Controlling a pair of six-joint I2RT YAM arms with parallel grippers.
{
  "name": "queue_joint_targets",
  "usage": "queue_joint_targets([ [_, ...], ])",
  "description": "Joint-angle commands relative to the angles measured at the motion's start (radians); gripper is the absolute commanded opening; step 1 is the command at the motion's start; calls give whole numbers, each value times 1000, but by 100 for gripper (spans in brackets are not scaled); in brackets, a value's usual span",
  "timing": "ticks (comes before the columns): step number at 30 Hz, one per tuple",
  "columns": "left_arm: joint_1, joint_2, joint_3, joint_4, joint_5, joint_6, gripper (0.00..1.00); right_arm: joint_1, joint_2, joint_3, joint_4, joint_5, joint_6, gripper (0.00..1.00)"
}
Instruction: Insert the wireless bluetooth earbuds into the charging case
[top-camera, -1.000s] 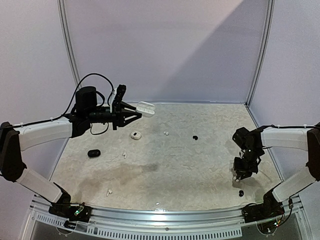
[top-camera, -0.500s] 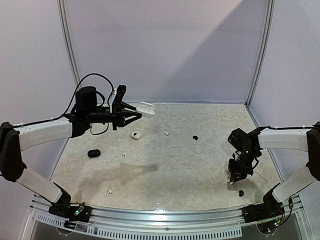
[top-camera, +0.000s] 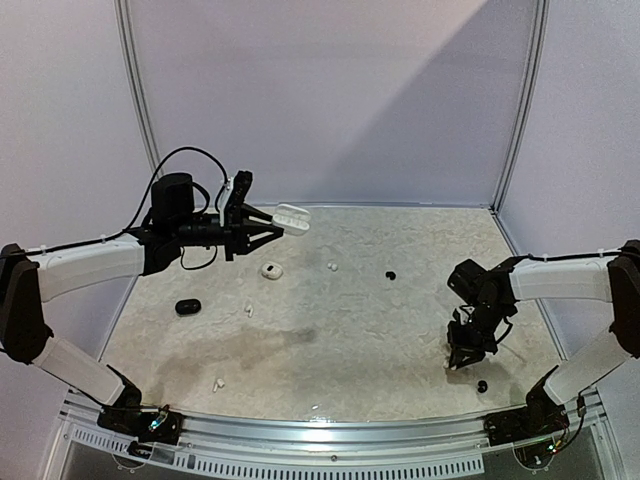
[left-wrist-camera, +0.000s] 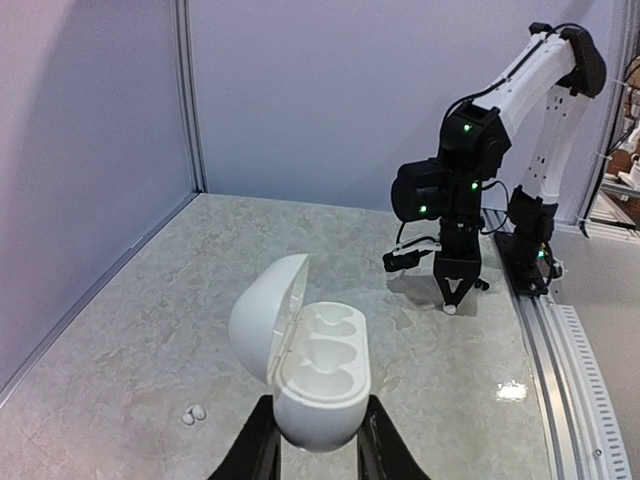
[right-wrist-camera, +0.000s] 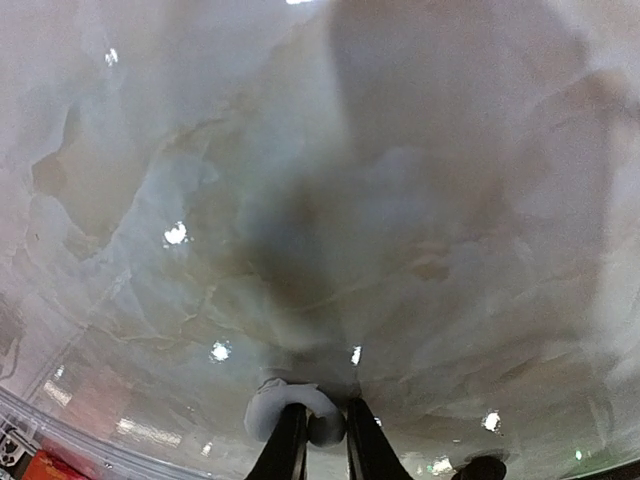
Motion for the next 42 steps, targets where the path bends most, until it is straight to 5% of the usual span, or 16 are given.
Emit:
queue_joint_targets([
  [1, 4, -26, -3, -15, 9, 15, 0, 29, 38, -18, 92, -90, 1, 12],
  [14, 4, -42, -22, 51, -36, -21, 0, 56, 48, 135, 8, 34, -39, 0],
  [23, -10, -46, -60, 283, -179, -66, 0, 182, 65, 684, -105, 389, -155, 0],
  [30, -40, -40, -69, 426, -201, -92, 0, 306, 136, 966, 81, 536, -343, 0],
  [42, -61, -25, -63, 520, -199, -74, 0, 551, 165, 1005, 579, 743, -736, 0],
])
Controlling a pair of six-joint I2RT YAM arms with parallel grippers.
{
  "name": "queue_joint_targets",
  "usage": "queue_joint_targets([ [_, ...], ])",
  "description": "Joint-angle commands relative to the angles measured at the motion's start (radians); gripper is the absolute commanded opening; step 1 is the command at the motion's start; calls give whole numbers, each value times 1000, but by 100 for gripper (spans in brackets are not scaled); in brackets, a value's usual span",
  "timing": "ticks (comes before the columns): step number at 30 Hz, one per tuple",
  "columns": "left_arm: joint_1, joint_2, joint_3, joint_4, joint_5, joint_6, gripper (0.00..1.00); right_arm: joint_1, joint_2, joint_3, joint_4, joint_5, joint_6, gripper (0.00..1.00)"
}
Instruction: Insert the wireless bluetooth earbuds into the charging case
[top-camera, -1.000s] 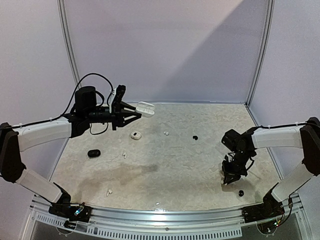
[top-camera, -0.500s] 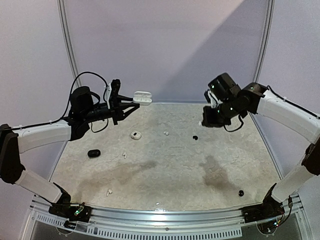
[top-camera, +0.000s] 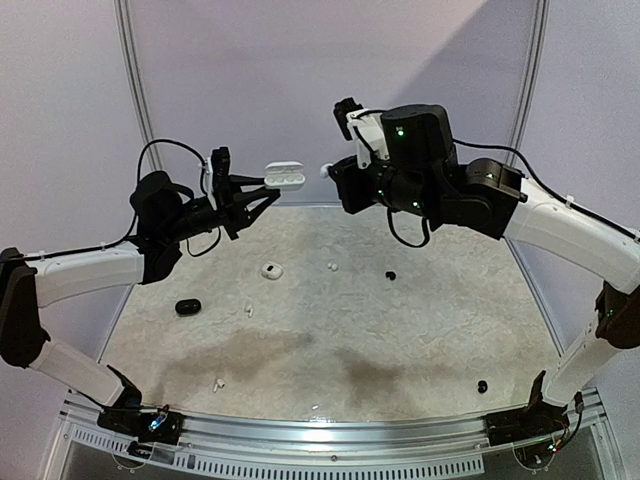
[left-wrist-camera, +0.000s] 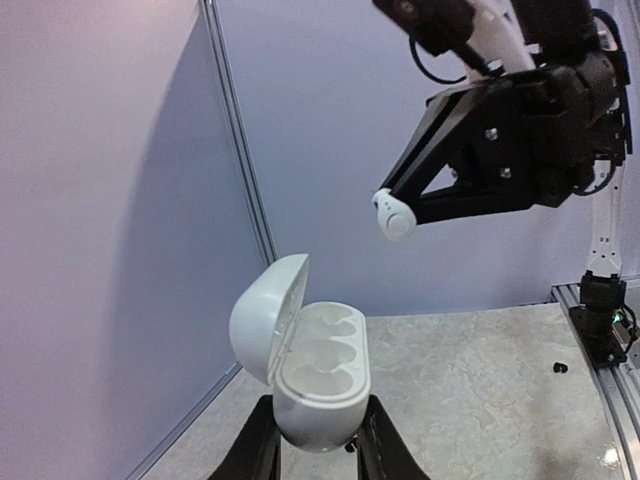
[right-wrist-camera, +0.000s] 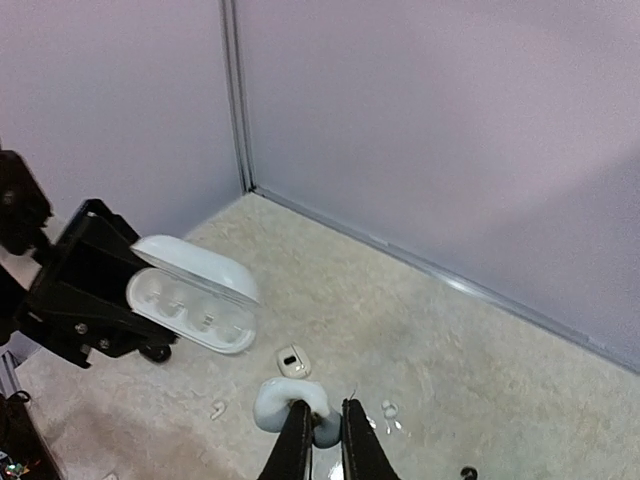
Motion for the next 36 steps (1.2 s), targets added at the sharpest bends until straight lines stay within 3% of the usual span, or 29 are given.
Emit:
queue_joint_targets([
  [1, -20, 3, -10, 65, -18, 14, 0, 52, 26, 19, 180, 115, -199, 0],
  [6, -21, -2, -18, 89, -17, 52, 0, 67, 35, 12, 224, 102, -206, 0],
  [12, -27, -3, -19, 71, -35, -37, 0, 76, 85, 47, 241, 70, -230, 0],
  [19, -31, -6, -23, 86, -48, 0, 0, 75, 114, 66, 245, 47, -258, 0],
  [24, -34, 2, -12, 74, -58, -54, 0, 76, 133, 69, 245, 34, -261, 0],
  [36, -40, 4, 10, 34, -44, -113, 0, 76, 180, 78, 256, 124, -306, 0],
])
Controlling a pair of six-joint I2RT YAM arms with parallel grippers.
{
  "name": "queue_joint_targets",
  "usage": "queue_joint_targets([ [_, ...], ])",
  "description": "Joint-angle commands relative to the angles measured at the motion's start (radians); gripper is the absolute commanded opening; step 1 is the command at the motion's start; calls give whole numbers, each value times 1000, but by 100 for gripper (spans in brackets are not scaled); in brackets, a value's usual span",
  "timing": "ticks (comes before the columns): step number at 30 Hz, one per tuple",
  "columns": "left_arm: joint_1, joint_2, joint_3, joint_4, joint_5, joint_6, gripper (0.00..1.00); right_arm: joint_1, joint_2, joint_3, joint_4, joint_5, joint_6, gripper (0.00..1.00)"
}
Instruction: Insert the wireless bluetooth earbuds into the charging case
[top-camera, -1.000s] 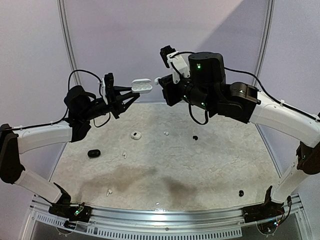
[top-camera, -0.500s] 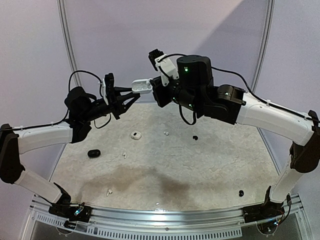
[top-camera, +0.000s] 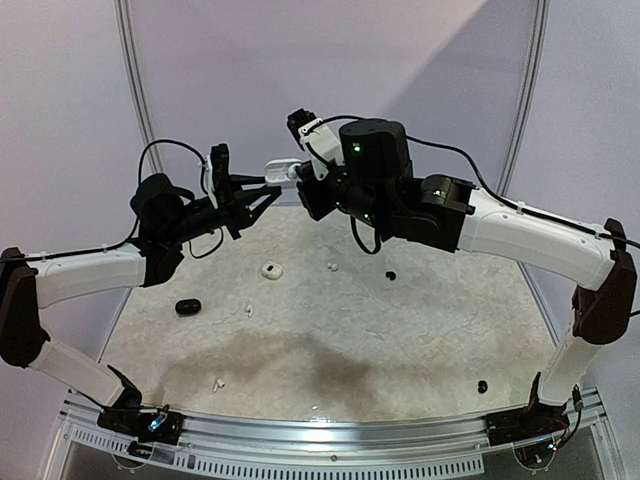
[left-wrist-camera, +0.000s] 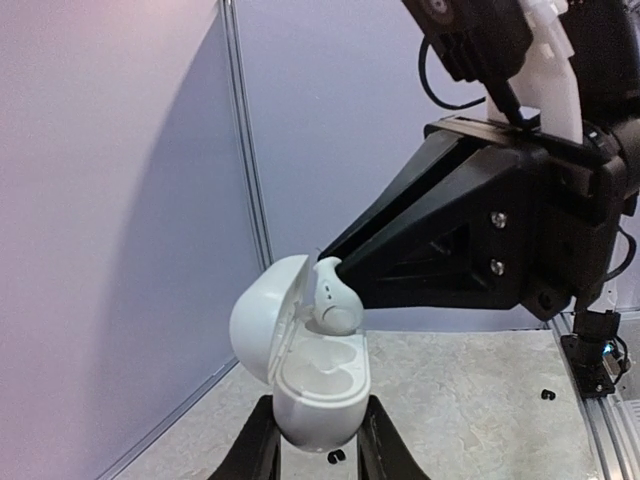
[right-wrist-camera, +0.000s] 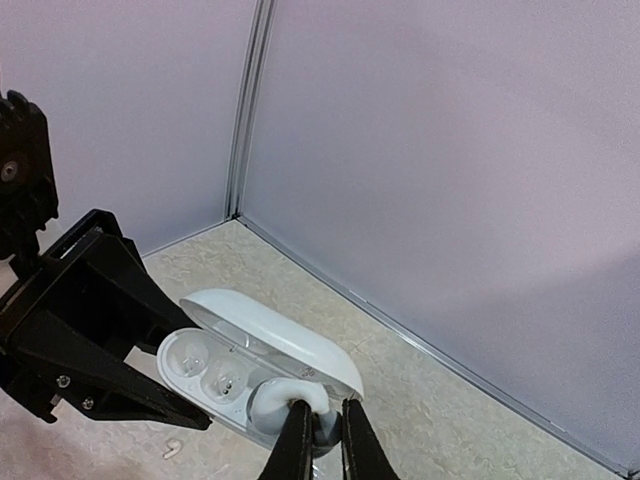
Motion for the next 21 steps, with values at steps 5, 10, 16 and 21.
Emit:
queue_joint_targets([
  [5, -19, 3, 26, -22, 7, -27, 0, 8, 41, 33, 9, 49, -27, 0],
  [10, -22, 3, 29, -24, 0, -42, 0, 7, 52, 35, -3, 75, -19, 0],
  [16, -23, 8, 40, -26, -36, -54, 0, 7, 60, 36, -41, 63, -16, 0],
  [21, -23, 13, 45, -18, -37, -57, 0, 8, 66, 33, -79, 42, -16, 11],
])
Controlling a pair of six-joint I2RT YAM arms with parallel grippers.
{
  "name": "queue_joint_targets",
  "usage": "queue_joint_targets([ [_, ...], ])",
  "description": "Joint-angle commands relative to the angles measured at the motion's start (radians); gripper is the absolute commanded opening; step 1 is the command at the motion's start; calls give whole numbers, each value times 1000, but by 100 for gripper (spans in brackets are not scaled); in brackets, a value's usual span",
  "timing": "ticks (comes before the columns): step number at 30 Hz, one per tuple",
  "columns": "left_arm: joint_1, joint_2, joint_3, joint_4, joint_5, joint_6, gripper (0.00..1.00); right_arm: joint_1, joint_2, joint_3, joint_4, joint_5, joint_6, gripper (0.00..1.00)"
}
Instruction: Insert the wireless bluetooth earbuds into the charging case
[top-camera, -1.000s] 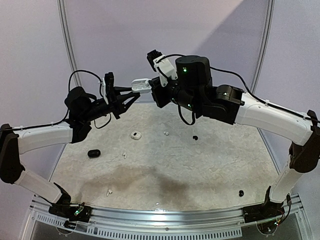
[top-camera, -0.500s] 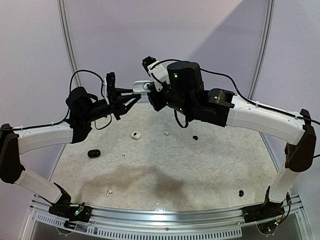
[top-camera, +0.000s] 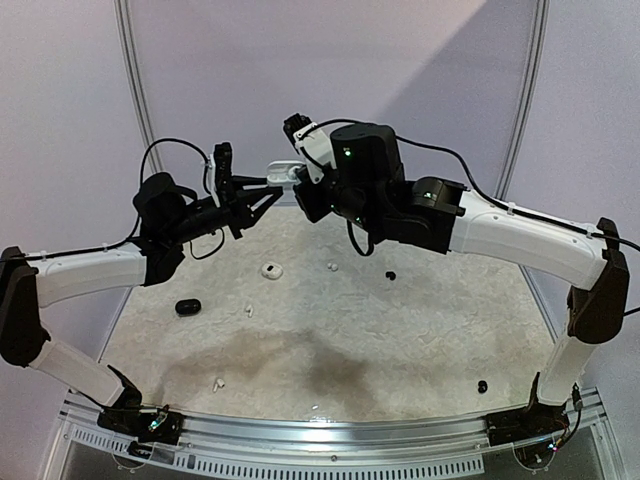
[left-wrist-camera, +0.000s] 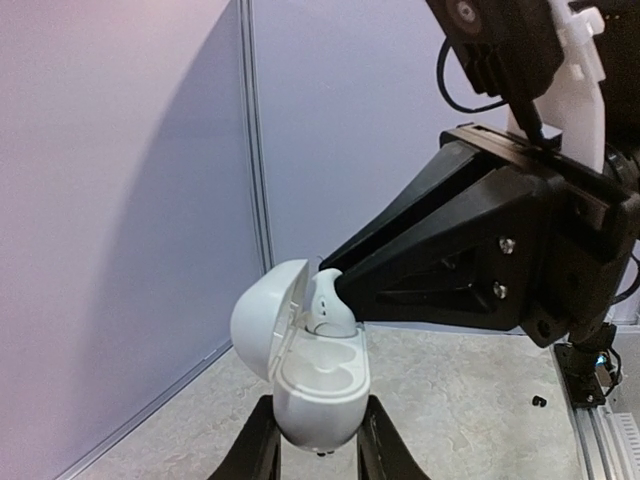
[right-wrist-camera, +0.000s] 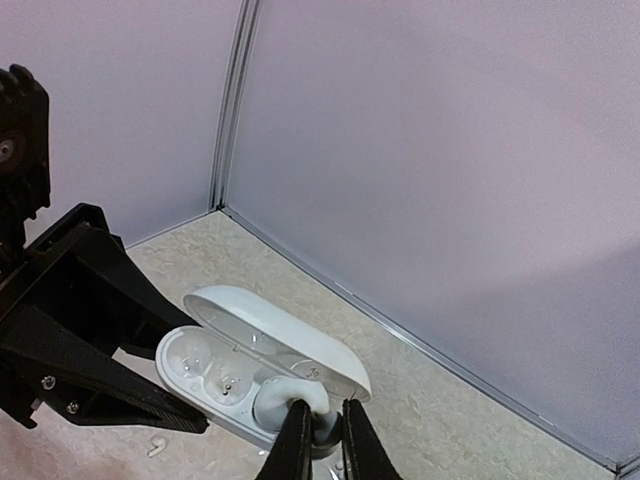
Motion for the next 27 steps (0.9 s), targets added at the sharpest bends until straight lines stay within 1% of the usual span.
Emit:
queue_joint_targets([
  [1, -19, 7, 35, 22, -15, -11, 0, 5, 32, 15, -82, -12, 0, 14],
  [6, -19, 7, 33, 21, -17, -9, 0, 5, 30, 16, -114, -25, -2, 23],
  [11, -19, 7, 31, 19, -17, -8, 0, 4, 24, 19, -156, -25, -10, 27],
  [22, -19, 6, 28, 14, -13, -21, 0, -6, 20, 61, -217, -36, -40, 28],
  [25, -13, 2, 26, -3, -43, -20, 0, -11, 9, 74, -233, -40, -32, 29],
  [27, -3, -2, 28, -25, -75, -26, 0, -21, -18, 74, -232, -73, -9, 32],
])
